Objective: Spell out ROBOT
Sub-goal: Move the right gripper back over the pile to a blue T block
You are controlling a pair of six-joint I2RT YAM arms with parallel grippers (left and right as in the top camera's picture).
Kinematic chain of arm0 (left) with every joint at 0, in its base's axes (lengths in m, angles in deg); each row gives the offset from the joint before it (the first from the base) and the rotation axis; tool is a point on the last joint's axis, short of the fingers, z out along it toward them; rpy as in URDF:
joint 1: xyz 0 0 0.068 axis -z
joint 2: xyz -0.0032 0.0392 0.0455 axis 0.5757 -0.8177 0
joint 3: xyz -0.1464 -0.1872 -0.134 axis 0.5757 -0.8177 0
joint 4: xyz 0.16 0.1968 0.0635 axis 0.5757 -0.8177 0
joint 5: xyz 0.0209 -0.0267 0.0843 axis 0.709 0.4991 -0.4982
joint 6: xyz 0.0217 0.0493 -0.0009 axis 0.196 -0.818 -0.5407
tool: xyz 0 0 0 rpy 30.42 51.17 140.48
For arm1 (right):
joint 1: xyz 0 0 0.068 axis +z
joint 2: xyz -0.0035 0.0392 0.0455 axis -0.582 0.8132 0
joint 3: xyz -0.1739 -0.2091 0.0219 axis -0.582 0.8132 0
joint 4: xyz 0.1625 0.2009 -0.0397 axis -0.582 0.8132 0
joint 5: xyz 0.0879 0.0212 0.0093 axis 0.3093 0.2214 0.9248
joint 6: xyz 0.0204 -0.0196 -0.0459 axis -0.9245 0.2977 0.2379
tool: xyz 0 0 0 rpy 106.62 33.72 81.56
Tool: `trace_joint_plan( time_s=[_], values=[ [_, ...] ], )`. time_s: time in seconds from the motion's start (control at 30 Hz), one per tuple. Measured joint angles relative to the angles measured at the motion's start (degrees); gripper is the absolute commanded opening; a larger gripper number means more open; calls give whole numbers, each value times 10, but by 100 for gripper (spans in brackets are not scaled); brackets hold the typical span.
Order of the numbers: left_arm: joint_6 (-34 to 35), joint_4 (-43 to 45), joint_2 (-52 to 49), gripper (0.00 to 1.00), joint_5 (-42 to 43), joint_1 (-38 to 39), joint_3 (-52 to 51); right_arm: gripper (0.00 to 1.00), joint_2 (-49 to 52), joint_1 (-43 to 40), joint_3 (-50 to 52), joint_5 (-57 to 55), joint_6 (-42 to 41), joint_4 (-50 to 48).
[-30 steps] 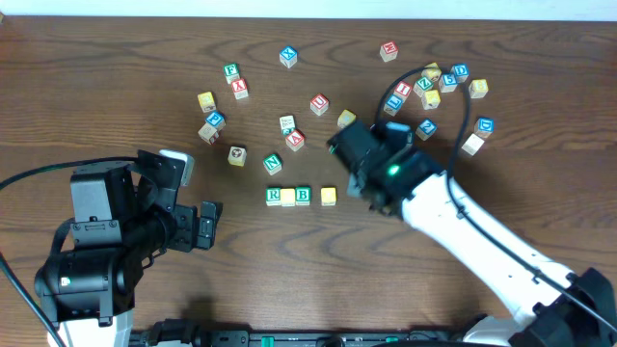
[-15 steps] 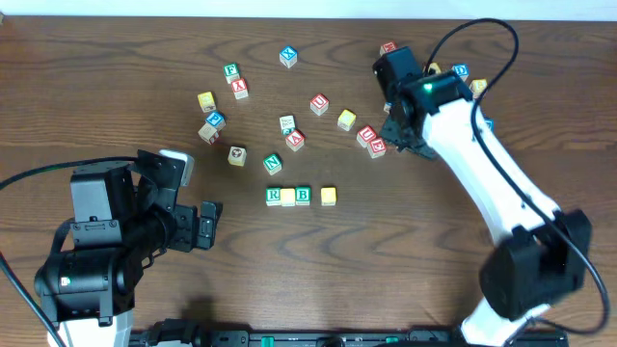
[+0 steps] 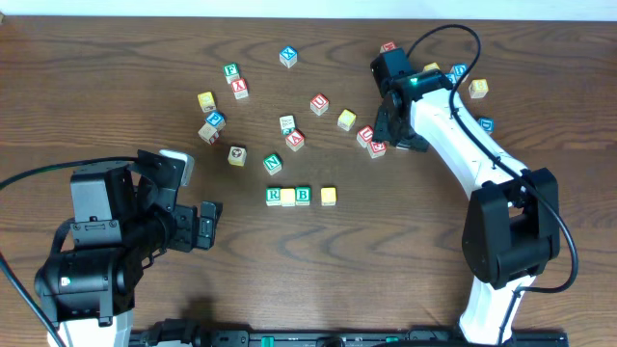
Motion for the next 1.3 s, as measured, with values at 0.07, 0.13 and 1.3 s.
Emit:
trace_joint_plan(
  time_s=[0.07, 0.13, 1.3],
  values=[
    [0, 0, 0, 97, 0, 0, 0, 68, 0, 0, 0, 0, 10, -2],
    [0, 0, 0, 97, 0, 0, 0, 68, 0, -1, 0, -1, 19, -6],
    [0, 0, 0, 97, 0, 0, 0, 53, 82, -57, 0, 18, 97, -90]
  ],
)
